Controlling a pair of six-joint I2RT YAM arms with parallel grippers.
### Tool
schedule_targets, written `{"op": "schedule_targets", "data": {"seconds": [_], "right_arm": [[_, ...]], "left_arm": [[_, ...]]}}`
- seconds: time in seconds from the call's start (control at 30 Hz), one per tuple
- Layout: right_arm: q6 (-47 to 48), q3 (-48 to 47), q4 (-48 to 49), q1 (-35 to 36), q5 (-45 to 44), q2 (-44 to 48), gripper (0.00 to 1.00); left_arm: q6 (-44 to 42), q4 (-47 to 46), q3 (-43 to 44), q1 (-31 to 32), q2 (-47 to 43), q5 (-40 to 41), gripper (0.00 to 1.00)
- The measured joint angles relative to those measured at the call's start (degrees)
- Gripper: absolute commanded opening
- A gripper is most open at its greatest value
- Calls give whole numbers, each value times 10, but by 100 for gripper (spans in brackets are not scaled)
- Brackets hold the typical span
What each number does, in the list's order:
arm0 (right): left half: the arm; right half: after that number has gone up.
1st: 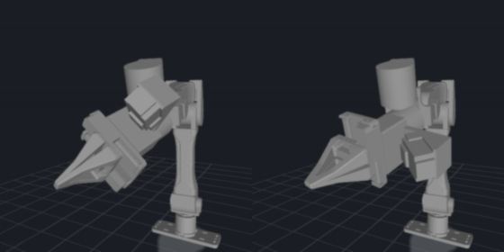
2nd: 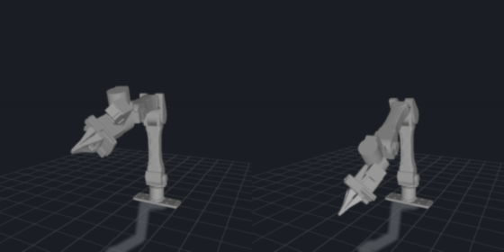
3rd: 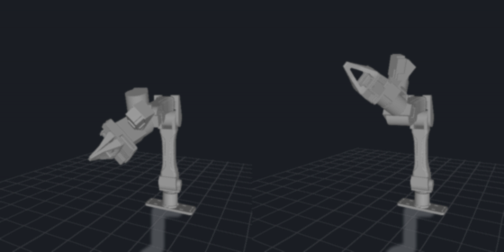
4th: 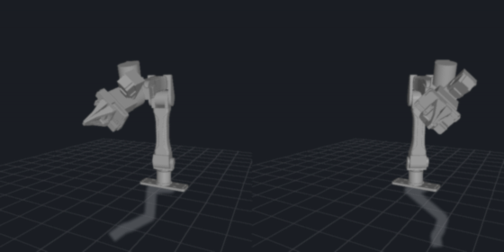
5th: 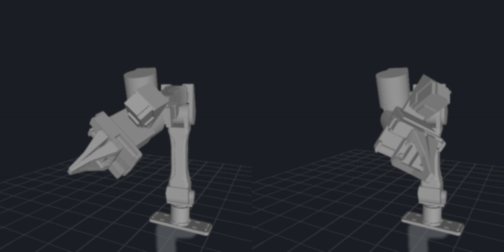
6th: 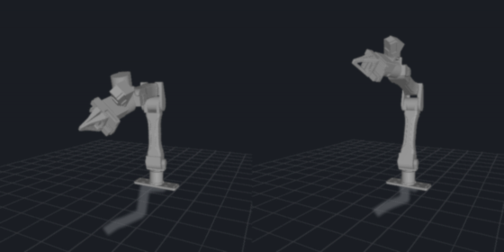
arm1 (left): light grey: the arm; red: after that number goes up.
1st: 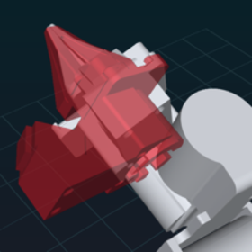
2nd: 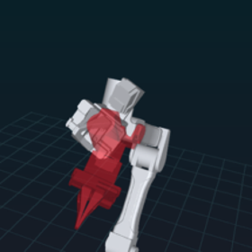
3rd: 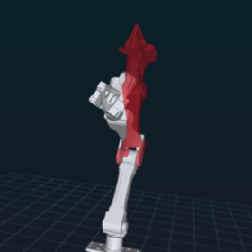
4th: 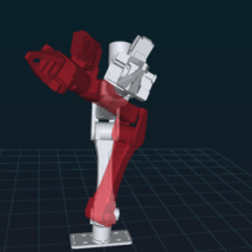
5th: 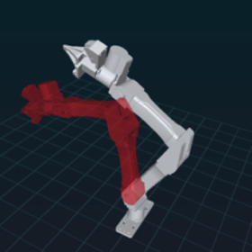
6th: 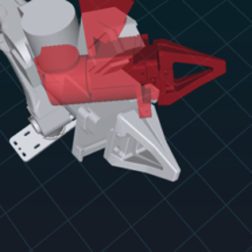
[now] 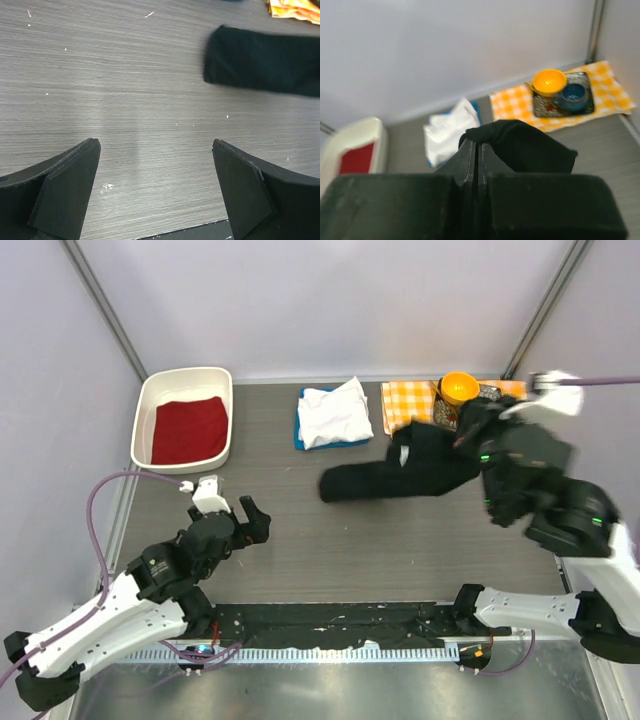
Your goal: Fold and stack the t-shirts
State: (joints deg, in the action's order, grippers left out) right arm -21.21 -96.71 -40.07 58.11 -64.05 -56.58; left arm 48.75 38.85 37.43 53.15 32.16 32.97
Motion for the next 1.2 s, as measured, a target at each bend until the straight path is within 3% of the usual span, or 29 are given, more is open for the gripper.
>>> {"op": "schedule_targets", "data": {"seconds": [0.2,0.33,0.5,0.67,0.8,0.93,1.07,1.2], "right_arm": [[-57,58,-129,-1,-8,-86,1],[-64,46,-142,-1,18,-121,1],[-44,-54,-114,7,117,-212,1],[19,-175,-43,77,226,-296,1],[60,-186,53,114,312,-231,1],[78,-123,129,108,298,-84,1],[54,-80,106,108,182,21,1],[-40,5,-19,104,35,57,1]], "left_arm": [[0,-13,0,0,30,-16,100],[0,-37,0,0,59,-31,100],[0,-52,-2,0,88,-40,100],[-1,-48,-2,0,53,-33,100],[-9,-37,-2,0,22,-20,100],[-13,-30,-1,0,3,-9,100],[-15,-24,-1,0,6,-6,100],[-17,-21,-1,0,9,-6,100]]}}
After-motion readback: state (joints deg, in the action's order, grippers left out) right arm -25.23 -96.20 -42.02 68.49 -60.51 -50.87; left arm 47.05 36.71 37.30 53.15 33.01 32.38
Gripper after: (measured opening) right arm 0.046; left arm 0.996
